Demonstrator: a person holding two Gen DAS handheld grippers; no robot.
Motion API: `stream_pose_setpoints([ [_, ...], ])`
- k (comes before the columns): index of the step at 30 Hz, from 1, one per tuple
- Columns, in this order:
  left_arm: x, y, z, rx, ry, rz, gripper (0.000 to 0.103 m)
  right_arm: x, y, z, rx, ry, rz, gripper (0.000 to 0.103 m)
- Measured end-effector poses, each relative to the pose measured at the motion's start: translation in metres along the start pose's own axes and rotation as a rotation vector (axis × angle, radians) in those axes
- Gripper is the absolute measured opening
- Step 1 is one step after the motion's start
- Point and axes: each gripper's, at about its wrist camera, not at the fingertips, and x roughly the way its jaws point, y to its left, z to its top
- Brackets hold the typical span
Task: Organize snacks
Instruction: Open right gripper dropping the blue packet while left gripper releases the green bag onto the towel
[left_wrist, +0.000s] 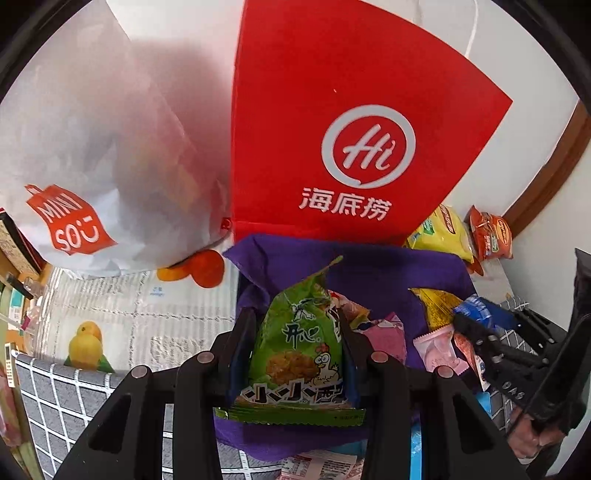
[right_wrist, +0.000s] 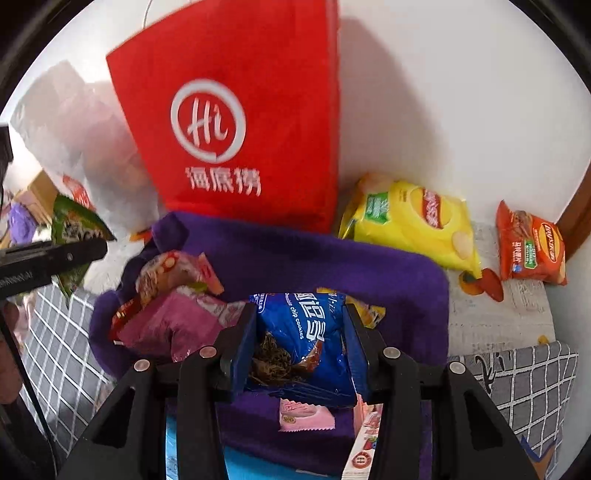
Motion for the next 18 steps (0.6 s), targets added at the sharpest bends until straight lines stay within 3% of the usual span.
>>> stream_pose_setpoints([
  [7, 0.012, -0.008, -0.004, 0.013, 0.048, -0.038, 0.039, 0.014, 0.004, -0.005, -0.023, 0.072, -0.029, 0.046],
  [12, 0.011, -0.011, -0.005, 0.014, 0.039, -0.057, 0.039, 0.02, 0.002, -0.006, -0.017, 0.093, -0.04, 0.046],
  [18, 0.016, -0.016, -0.007, 0.017, 0.042, -0.083, 0.039, 0.006, 0.005, -0.003, -0.033, 0.051, -0.028, 0.046],
])
